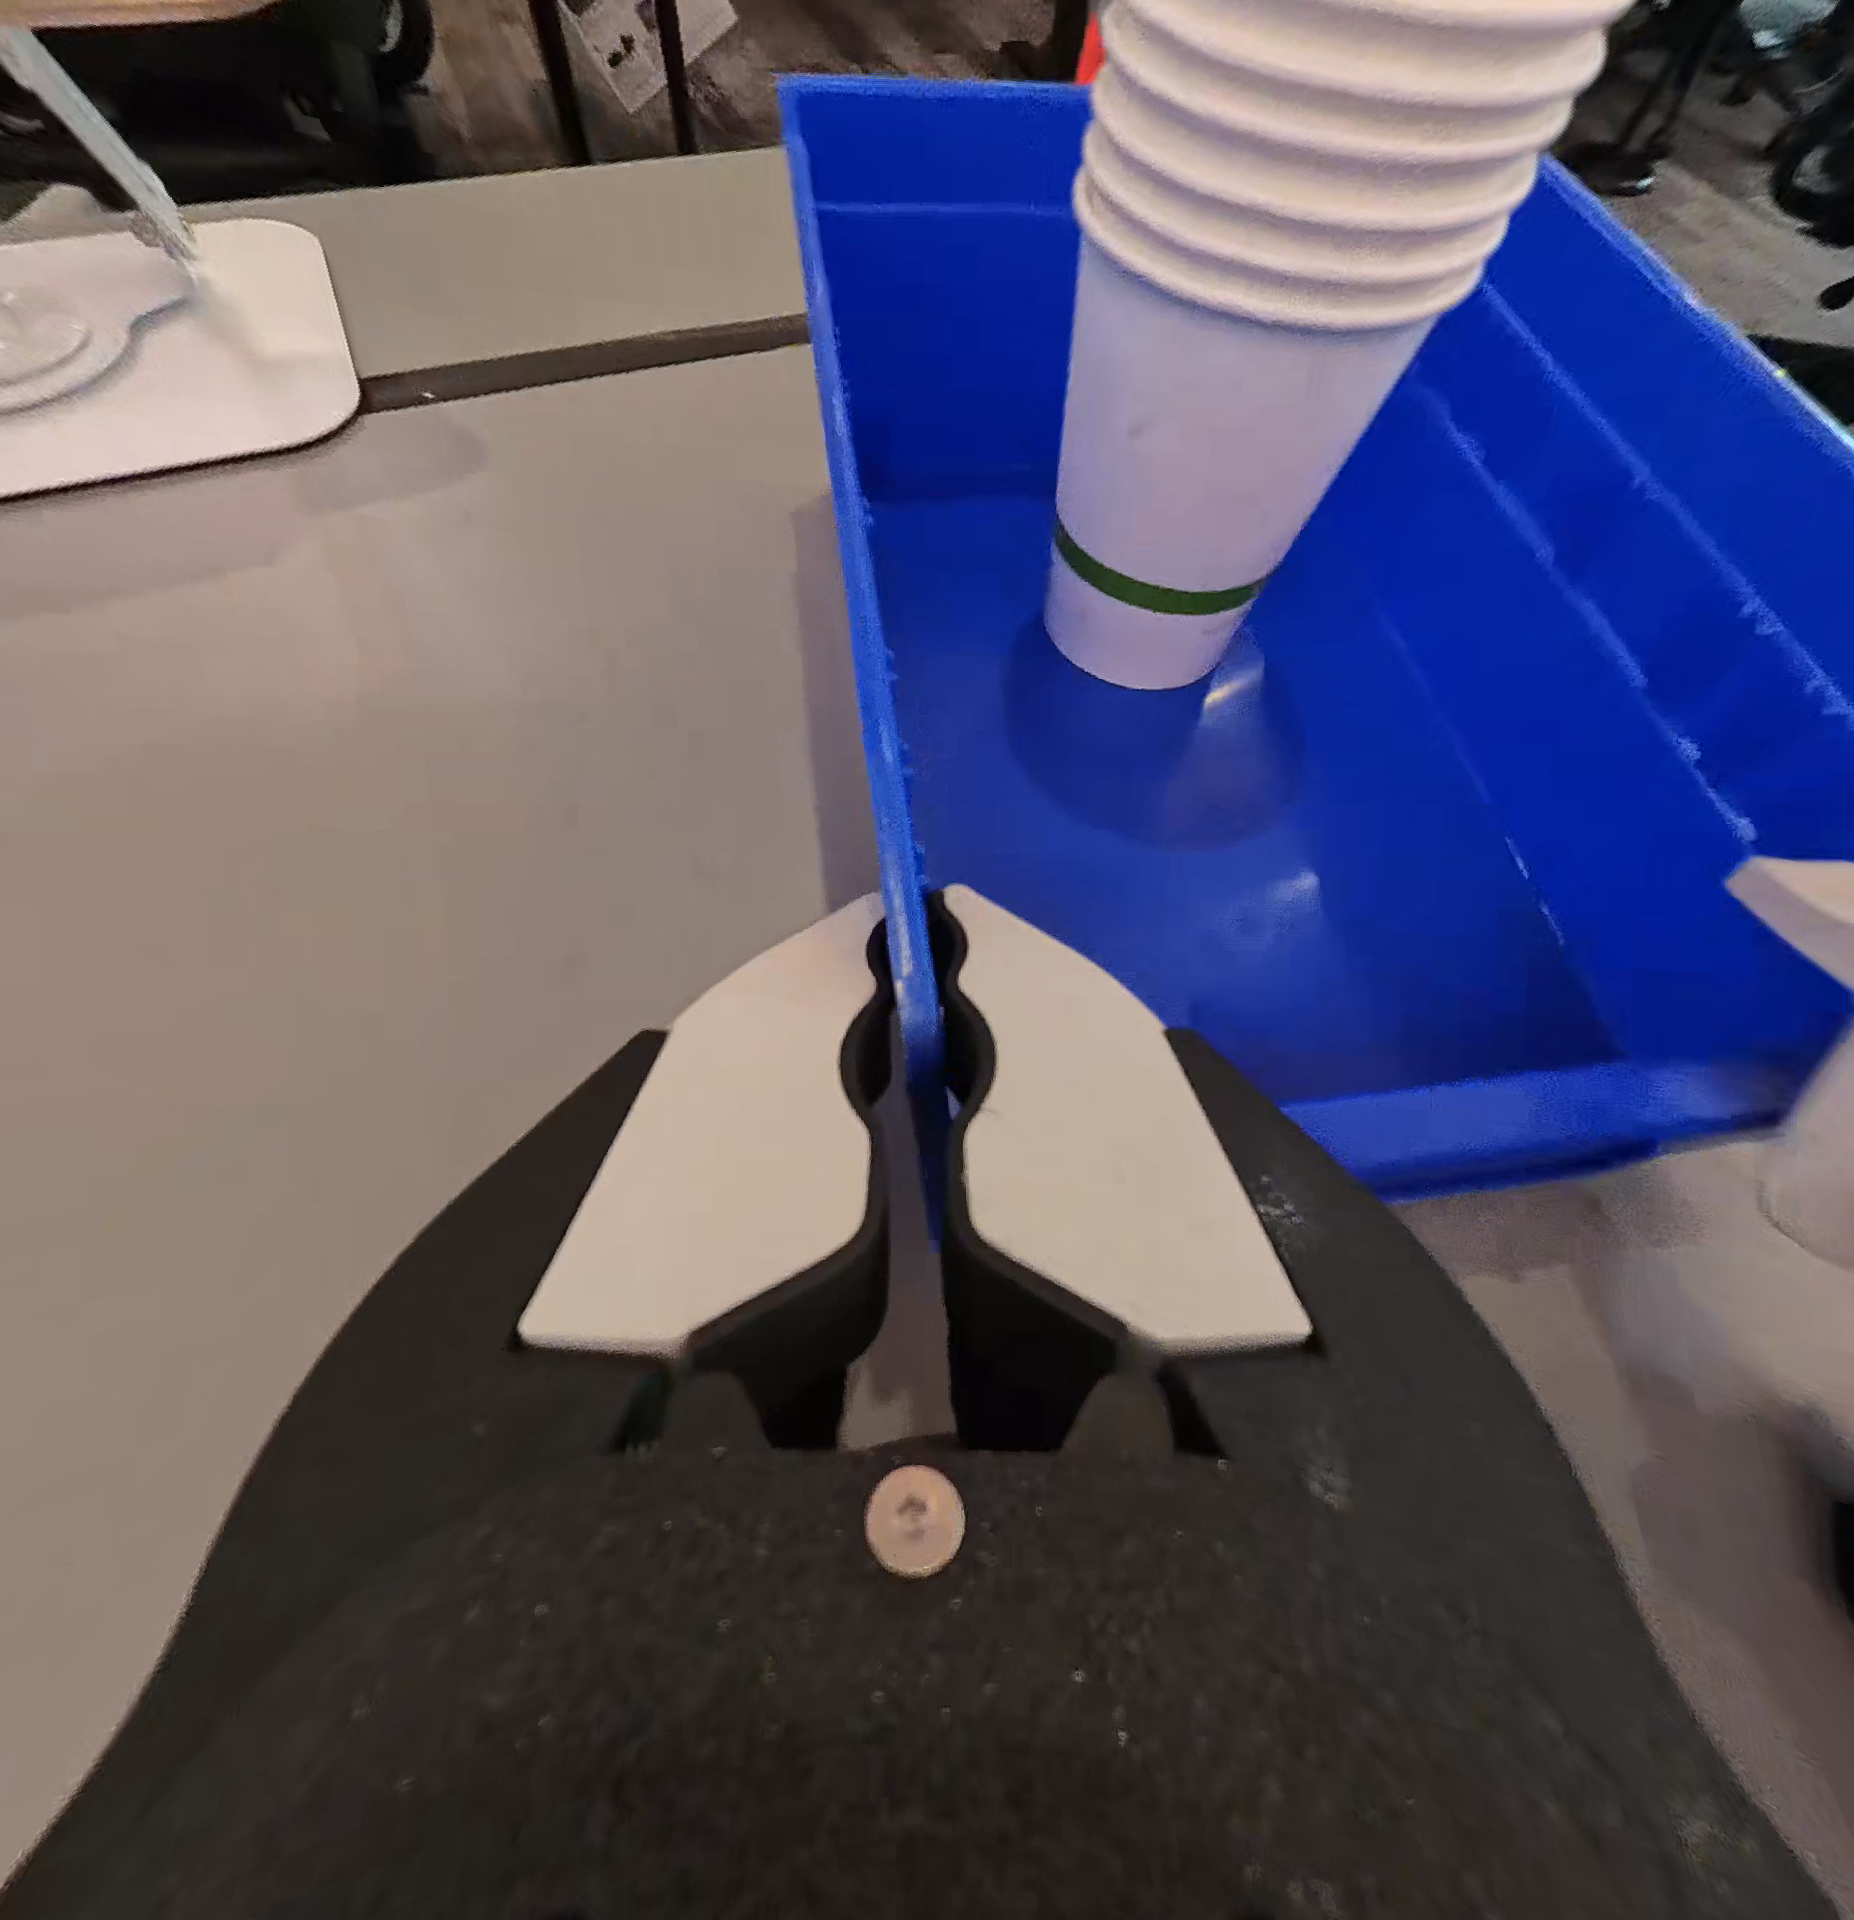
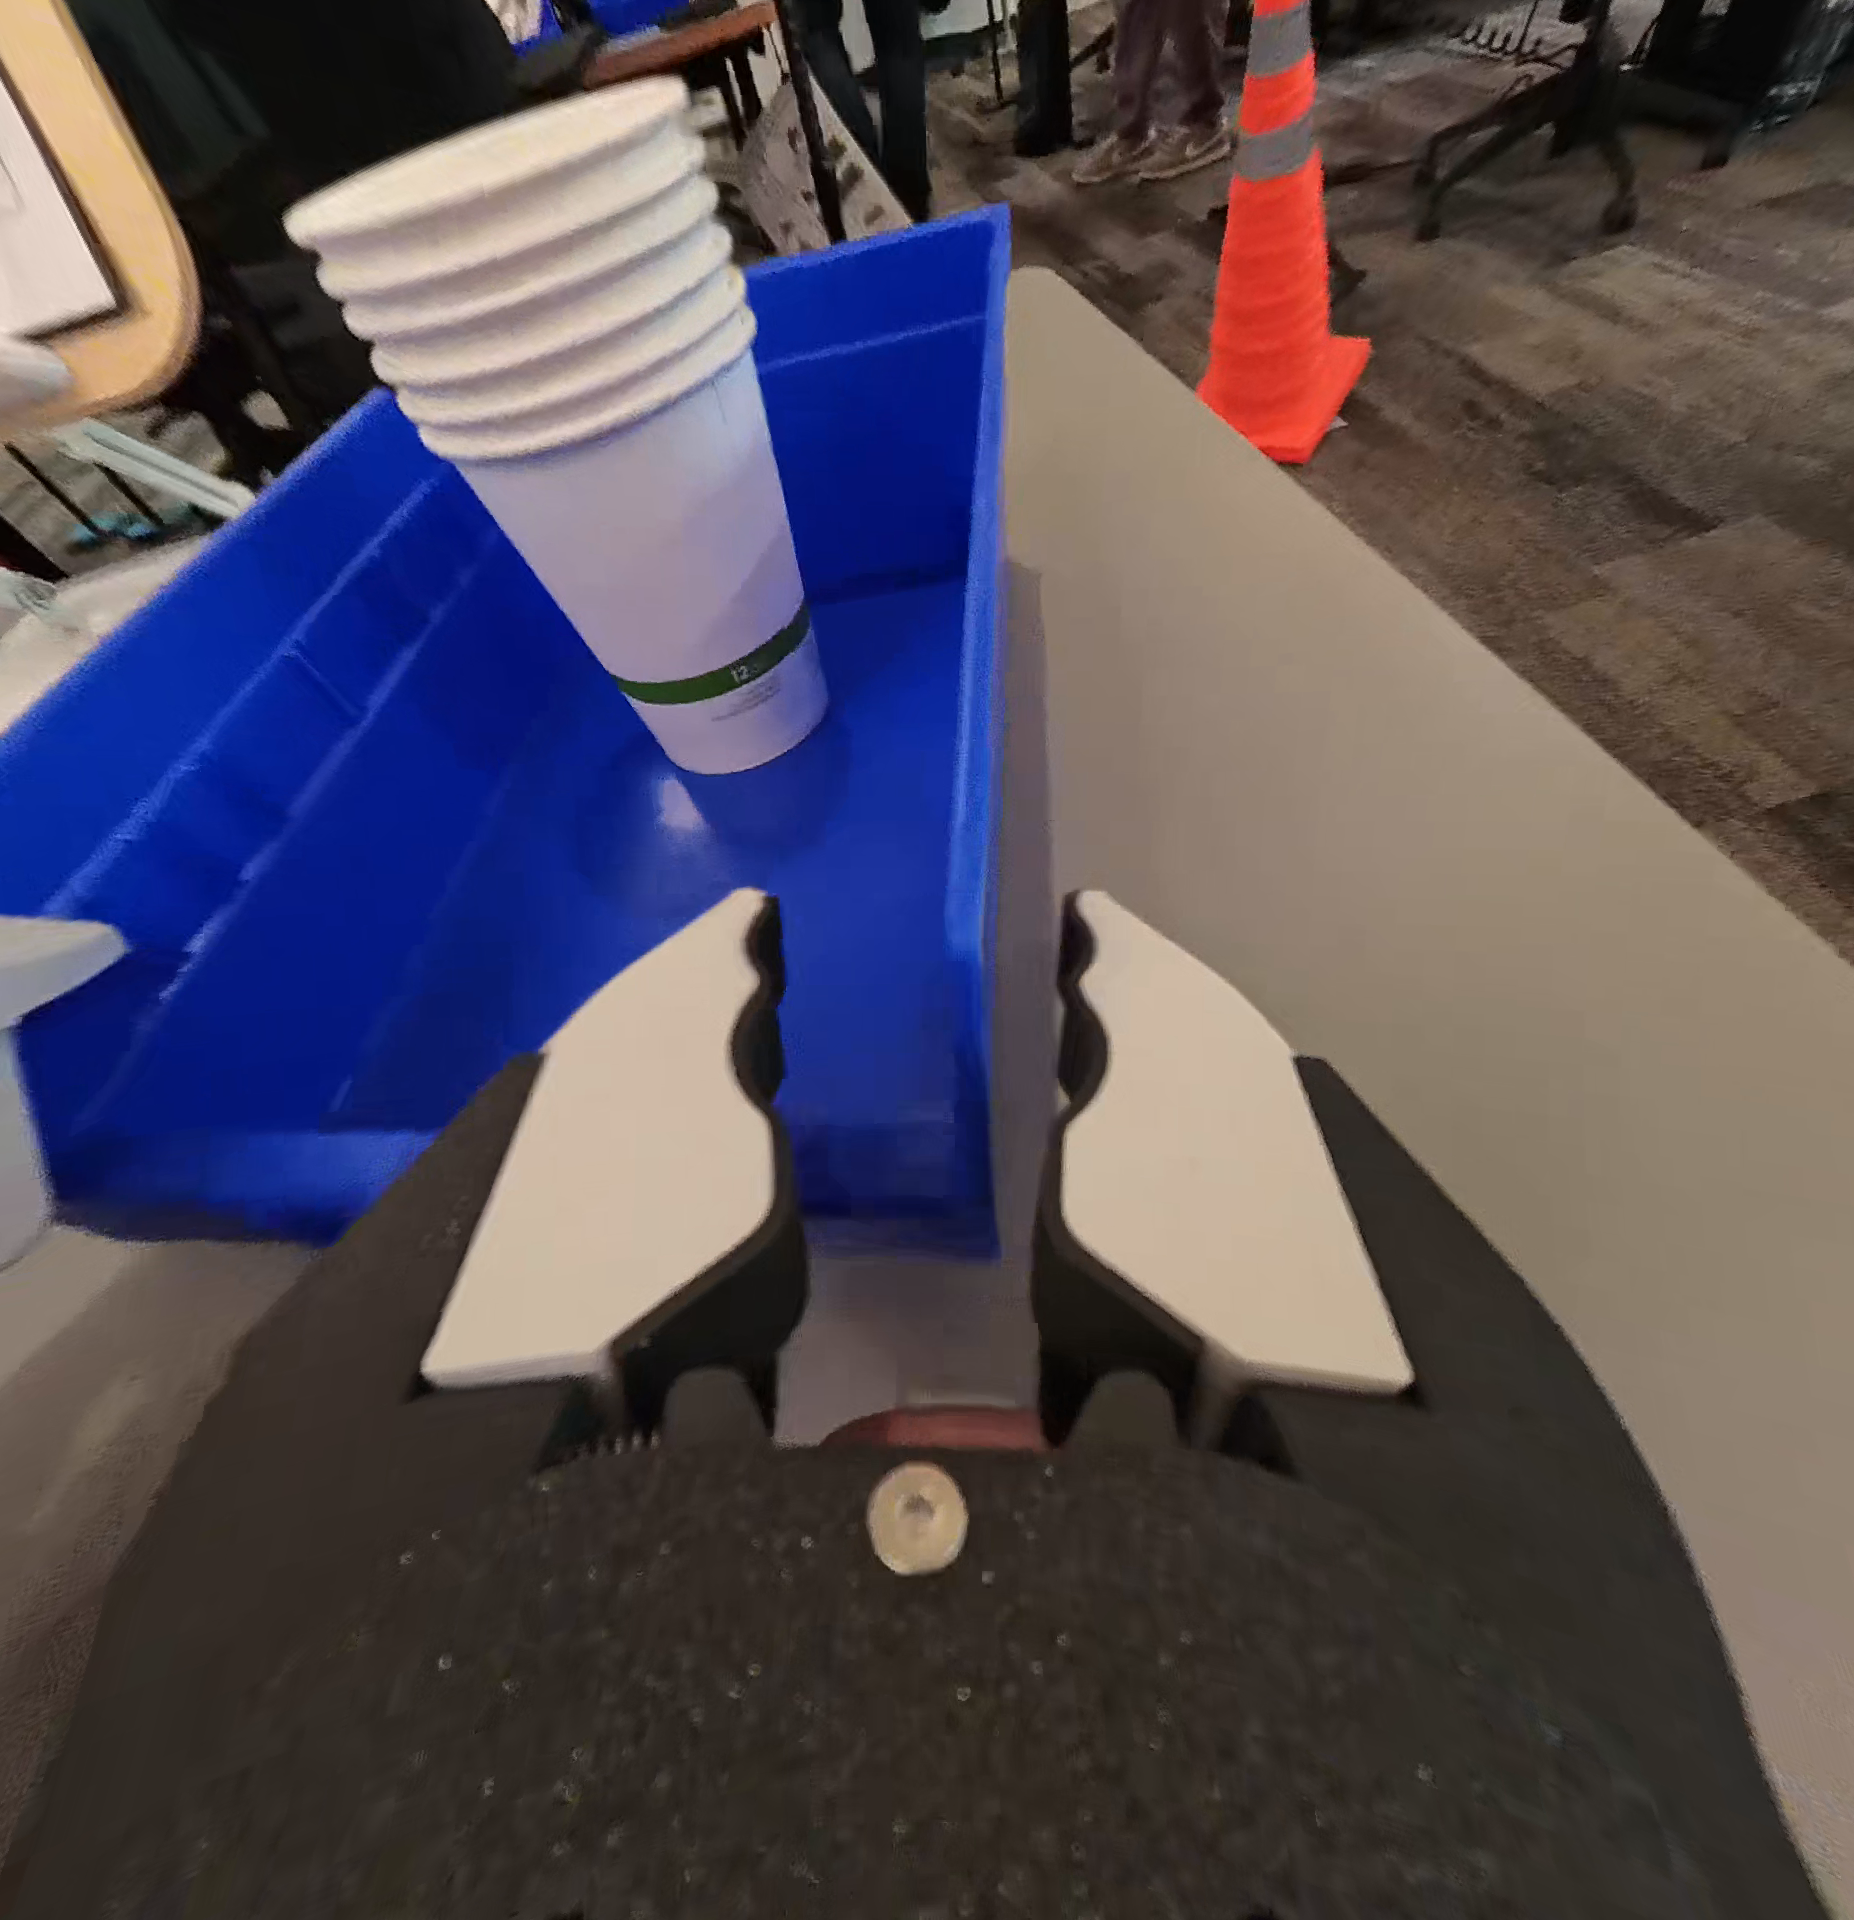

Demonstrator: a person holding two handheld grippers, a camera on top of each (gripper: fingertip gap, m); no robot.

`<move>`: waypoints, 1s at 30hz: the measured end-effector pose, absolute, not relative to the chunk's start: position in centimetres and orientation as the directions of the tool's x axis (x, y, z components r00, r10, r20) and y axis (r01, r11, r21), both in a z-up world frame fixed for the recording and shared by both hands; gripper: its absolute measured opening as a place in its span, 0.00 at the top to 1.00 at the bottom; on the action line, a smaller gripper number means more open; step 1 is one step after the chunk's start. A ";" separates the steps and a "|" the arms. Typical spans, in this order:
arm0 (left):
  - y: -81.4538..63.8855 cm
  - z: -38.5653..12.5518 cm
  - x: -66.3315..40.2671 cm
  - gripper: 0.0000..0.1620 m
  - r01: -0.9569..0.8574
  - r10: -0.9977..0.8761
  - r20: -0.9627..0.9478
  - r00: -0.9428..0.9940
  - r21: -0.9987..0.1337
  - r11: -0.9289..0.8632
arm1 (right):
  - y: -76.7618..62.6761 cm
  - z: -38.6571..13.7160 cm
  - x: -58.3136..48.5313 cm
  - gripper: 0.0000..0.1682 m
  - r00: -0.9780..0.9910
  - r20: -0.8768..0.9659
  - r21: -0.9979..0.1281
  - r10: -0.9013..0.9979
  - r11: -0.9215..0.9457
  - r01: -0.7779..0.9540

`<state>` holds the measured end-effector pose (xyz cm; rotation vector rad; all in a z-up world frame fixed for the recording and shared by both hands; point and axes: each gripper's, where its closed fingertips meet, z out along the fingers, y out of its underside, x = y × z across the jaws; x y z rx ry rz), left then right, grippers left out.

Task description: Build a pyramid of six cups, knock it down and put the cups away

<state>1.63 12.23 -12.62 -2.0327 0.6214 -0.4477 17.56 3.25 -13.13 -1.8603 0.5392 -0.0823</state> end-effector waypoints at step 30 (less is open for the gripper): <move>11.2 -12.5 -24.4 0.71 -0.105 -0.444 0.140 0.885 -0.869 -0.483 | 9.0 -11.5 -8.2 0.85 0.984 -0.178 -0.942 0.002 -0.290 -0.169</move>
